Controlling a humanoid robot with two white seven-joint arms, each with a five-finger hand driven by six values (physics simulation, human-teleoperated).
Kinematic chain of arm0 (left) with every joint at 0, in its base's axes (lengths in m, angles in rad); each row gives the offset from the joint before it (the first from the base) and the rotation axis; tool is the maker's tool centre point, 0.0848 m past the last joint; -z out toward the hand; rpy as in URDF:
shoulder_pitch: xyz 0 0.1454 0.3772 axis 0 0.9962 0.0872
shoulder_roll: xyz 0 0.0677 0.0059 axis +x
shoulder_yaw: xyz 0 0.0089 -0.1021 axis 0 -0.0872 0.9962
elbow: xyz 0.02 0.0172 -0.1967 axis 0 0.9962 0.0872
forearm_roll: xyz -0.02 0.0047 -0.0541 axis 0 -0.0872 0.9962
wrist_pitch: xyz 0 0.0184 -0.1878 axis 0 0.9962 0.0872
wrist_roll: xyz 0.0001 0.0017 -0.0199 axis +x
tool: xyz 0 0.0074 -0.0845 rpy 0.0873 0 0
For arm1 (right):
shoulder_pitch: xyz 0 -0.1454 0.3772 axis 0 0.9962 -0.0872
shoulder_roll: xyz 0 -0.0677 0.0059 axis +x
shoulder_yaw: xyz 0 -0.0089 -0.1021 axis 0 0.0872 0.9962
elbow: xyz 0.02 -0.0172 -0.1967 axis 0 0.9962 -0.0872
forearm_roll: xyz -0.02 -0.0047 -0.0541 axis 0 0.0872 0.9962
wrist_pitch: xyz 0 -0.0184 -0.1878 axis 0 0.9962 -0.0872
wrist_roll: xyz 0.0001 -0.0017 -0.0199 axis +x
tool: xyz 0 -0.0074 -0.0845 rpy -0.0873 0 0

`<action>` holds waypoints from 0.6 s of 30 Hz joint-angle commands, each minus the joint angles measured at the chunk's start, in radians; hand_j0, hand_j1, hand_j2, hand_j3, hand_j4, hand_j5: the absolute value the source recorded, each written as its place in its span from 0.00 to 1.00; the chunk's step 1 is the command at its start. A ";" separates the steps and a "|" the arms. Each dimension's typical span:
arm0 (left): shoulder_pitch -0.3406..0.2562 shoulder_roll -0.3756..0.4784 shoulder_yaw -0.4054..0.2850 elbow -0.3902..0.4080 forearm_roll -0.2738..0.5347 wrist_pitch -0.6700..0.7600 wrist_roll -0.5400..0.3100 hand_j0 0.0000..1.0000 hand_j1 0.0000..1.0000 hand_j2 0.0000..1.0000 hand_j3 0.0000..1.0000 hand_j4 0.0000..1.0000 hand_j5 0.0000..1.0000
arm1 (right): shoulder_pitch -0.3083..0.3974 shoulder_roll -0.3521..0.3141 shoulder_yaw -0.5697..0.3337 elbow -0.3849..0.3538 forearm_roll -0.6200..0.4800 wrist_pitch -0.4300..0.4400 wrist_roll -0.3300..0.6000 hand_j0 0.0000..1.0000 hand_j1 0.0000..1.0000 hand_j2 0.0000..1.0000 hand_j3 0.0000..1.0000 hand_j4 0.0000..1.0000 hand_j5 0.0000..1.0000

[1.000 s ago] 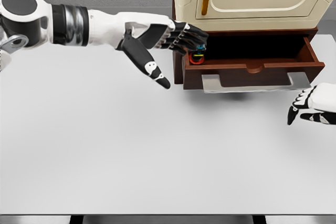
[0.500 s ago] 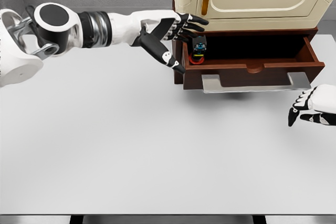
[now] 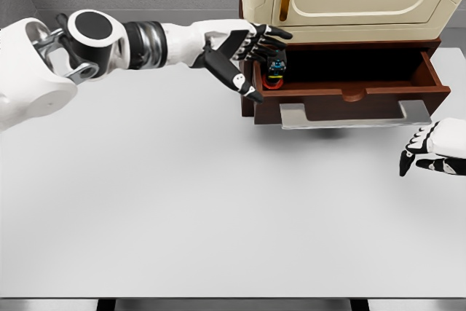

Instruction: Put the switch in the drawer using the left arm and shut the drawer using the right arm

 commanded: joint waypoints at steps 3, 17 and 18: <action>0.000 -0.020 0.000 0.008 0.002 -0.003 0.000 1.00 1.00 1.00 1.00 1.00 1.00 | 0.000 -0.002 0.001 0.000 -0.006 0.003 0.000 0.47 0.47 0.47 0.47 0.47 0.47; 0.000 -0.176 -0.009 0.062 -0.063 -0.017 -0.031 1.00 1.00 1.00 1.00 1.00 1.00 | 0.009 -0.002 -0.001 0.000 -0.005 0.003 0.000 0.47 0.47 0.47 0.47 0.47 0.47; -0.002 -0.187 -0.009 0.061 -0.063 -0.017 -0.033 1.00 1.00 1.00 1.00 1.00 1.00 | 0.009 -0.002 -0.001 0.000 -0.005 0.003 0.000 0.46 0.46 0.46 0.46 0.46 0.46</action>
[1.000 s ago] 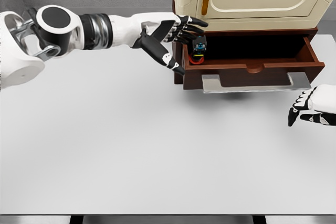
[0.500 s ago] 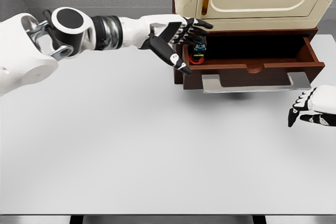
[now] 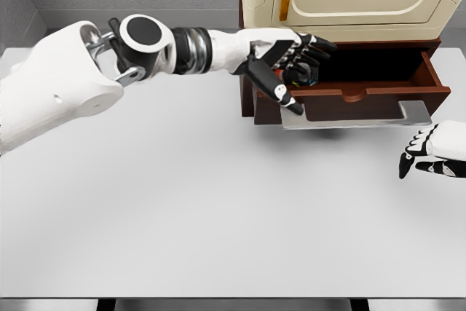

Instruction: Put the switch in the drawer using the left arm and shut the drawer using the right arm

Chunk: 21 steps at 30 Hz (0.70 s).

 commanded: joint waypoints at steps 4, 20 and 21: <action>-0.009 -0.015 0.004 -0.014 -0.008 -0.019 -0.085 1.00 1.00 1.00 1.00 1.00 1.00 | -0.002 0.000 -0.004 0.000 -0.006 0.003 0.000 0.34 0.34 0.34 0.34 0.34 0.34; 0.204 0.761 0.066 -0.221 -0.032 -0.532 -0.326 1.00 1.00 1.00 1.00 1.00 1.00 | -0.020 0.009 0.002 -0.002 -0.007 0.003 0.000 0.35 0.35 0.35 0.35 0.35 0.35; 0.279 0.698 0.066 -0.221 -0.135 -0.559 -0.326 1.00 1.00 1.00 1.00 1.00 1.00 | -0.020 0.009 0.002 -0.002 -0.007 0.003 0.000 0.36 0.36 0.36 0.36 0.36 0.36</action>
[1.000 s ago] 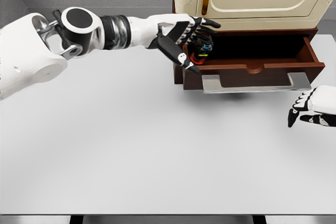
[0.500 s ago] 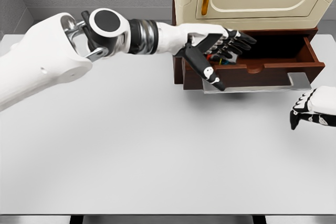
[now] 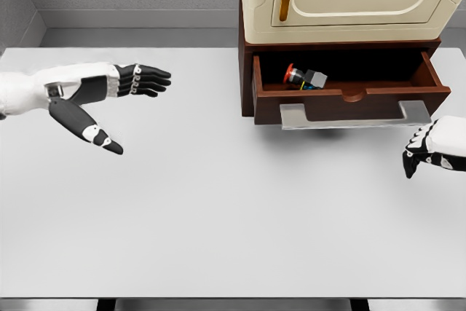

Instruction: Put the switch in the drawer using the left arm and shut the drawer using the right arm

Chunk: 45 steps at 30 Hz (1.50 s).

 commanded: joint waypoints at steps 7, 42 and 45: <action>0.051 -0.081 0.033 -0.015 -0.163 -0.073 -0.003 1.00 1.00 1.00 1.00 1.00 1.00 | -0.021 0.020 0.001 0.009 -0.008 0.003 0.000 0.37 0.37 0.37 0.37 0.37 0.37; 0.063 -0.054 0.031 0.038 -0.163 -0.080 -0.003 1.00 1.00 1.00 1.00 1.00 1.00 | -0.345 0.204 0.309 0.208 0.044 0.003 0.000 0.44 0.44 0.44 0.44 0.44 0.44; 0.063 -0.057 0.031 0.038 -0.164 -0.082 -0.003 1.00 1.00 1.00 1.00 1.00 1.00 | -0.348 0.204 0.355 0.150 0.053 0.003 0.000 1.00 1.00 1.00 1.00 1.00 1.00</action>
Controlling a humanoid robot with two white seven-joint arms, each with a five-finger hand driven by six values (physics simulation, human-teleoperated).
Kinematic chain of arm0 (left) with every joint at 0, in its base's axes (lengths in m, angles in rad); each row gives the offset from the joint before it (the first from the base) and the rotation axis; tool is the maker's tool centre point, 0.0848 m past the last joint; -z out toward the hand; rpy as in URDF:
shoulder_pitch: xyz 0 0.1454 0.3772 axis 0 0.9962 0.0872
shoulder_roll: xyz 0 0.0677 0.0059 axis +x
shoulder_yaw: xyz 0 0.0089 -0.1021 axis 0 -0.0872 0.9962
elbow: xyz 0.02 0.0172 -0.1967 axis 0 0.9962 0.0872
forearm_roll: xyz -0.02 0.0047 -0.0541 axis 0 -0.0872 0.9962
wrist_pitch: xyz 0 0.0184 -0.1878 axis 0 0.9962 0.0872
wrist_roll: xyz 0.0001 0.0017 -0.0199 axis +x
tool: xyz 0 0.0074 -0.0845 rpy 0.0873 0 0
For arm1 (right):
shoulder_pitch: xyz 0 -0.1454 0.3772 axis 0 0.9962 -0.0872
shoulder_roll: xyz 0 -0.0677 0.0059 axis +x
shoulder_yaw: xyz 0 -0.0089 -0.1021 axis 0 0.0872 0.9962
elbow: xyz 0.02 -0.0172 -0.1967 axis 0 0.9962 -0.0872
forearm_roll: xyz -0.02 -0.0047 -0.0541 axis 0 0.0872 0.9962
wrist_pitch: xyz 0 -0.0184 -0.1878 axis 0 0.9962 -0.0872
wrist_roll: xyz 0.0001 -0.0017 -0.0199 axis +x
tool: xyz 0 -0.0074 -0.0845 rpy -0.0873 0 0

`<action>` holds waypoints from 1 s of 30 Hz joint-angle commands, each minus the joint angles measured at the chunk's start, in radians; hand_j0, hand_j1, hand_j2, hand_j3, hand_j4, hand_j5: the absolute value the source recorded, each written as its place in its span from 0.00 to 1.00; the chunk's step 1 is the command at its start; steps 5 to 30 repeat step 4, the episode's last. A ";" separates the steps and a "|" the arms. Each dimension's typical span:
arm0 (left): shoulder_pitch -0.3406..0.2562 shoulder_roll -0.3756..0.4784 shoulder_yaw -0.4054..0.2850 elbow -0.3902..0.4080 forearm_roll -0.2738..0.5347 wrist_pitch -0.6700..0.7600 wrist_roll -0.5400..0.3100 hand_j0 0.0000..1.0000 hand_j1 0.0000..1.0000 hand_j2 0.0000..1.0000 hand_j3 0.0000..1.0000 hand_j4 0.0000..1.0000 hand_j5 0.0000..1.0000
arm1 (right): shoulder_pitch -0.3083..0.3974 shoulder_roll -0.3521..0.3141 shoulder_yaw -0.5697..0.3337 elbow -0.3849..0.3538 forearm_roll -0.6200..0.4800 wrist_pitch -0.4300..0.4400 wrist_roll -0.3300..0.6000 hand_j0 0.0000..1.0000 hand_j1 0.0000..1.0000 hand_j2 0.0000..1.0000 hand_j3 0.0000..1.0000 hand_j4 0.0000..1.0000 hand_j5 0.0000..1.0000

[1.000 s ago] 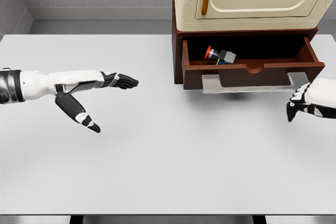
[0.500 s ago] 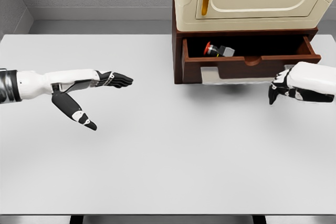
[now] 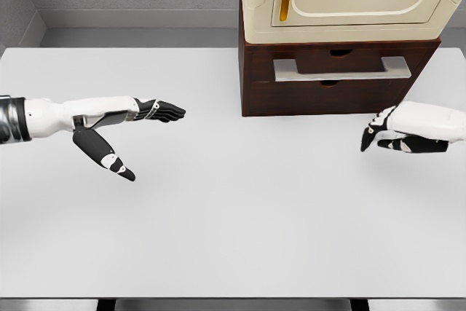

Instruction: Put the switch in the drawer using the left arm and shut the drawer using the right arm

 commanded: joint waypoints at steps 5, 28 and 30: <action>0.000 0.000 0.001 0.000 -0.188 -0.118 0.000 1.00 1.00 1.00 1.00 1.00 1.00 | 0.000 -0.002 0.041 -0.086 0.002 0.002 0.000 1.00 1.00 1.00 1.00 1.00 1.00; 0.000 0.000 0.001 0.000 -0.188 -0.118 0.000 1.00 1.00 1.00 1.00 1.00 1.00 | 0.000 -0.002 0.041 -0.086 0.002 0.002 0.000 1.00 1.00 1.00 1.00 1.00 1.00; 0.000 0.000 0.001 0.000 -0.188 -0.118 0.000 1.00 1.00 1.00 1.00 1.00 1.00 | 0.000 -0.002 0.041 -0.086 0.002 0.002 0.000 1.00 1.00 1.00 1.00 1.00 1.00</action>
